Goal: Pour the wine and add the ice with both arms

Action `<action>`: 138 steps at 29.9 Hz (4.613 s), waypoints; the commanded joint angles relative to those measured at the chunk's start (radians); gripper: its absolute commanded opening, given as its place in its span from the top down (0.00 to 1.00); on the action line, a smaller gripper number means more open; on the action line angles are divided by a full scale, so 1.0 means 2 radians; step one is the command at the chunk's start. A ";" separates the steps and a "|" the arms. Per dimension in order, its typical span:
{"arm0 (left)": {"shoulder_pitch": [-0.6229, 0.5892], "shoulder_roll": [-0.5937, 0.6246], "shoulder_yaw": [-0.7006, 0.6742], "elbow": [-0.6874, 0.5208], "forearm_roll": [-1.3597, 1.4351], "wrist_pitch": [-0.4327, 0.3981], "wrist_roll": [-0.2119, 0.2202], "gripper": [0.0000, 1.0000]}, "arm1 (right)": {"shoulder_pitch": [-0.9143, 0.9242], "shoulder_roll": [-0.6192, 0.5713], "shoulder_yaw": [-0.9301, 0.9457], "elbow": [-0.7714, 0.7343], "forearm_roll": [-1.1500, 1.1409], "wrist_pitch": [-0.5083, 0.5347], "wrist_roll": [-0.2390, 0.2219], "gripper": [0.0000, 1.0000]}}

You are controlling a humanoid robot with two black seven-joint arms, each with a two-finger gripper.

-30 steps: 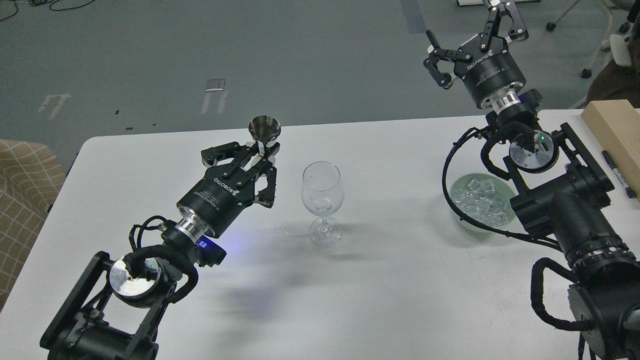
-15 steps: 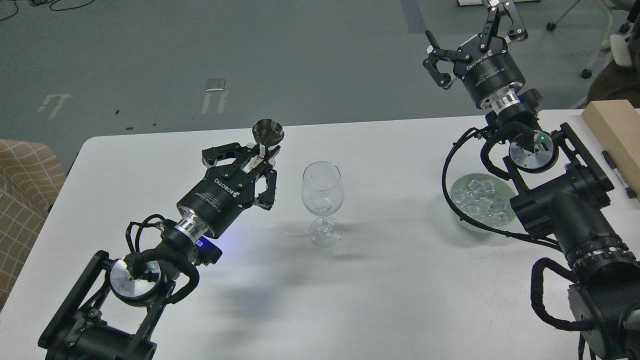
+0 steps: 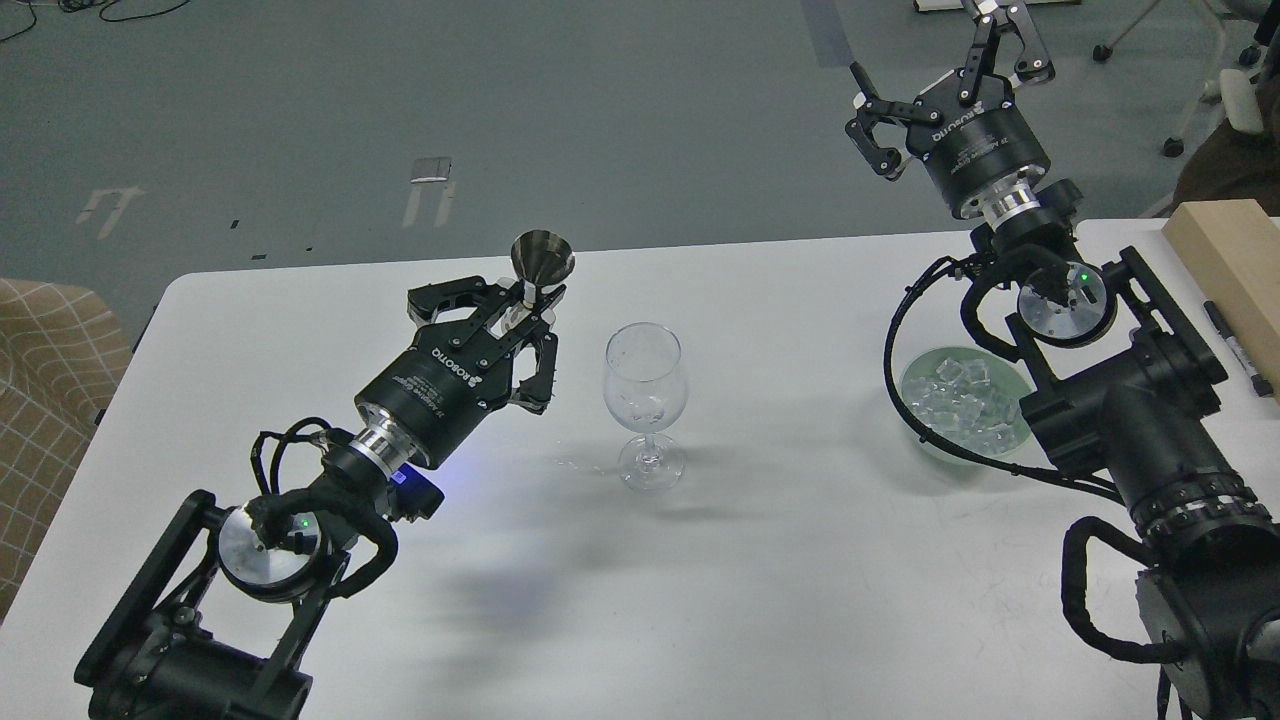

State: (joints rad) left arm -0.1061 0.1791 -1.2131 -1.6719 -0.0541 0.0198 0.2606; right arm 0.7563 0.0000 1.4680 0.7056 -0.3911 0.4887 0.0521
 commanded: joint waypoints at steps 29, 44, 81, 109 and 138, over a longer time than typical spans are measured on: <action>-0.058 0.006 0.033 0.007 0.012 0.007 0.018 0.79 | -0.001 0.000 0.001 0.000 0.000 0.000 0.000 0.00; -0.064 0.018 0.037 0.007 0.040 0.006 0.018 0.79 | 0.001 0.000 0.001 0.000 0.000 0.000 0.001 0.00; -0.077 0.031 0.040 0.007 0.122 0.002 0.018 0.80 | 0.002 0.000 0.002 0.001 0.001 0.000 0.000 0.00; -0.106 0.031 0.077 0.004 0.147 0.004 0.020 0.80 | 0.005 0.000 0.003 0.000 0.001 0.000 0.000 0.00; -0.103 0.046 0.075 0.015 0.177 -0.021 0.014 0.80 | 0.005 0.000 0.003 0.001 0.001 0.000 0.000 0.00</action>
State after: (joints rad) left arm -0.3152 0.2704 -1.0619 -1.6427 0.2719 -0.0125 0.2896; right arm 0.7642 0.0000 1.4726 0.7068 -0.3897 0.4887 0.0532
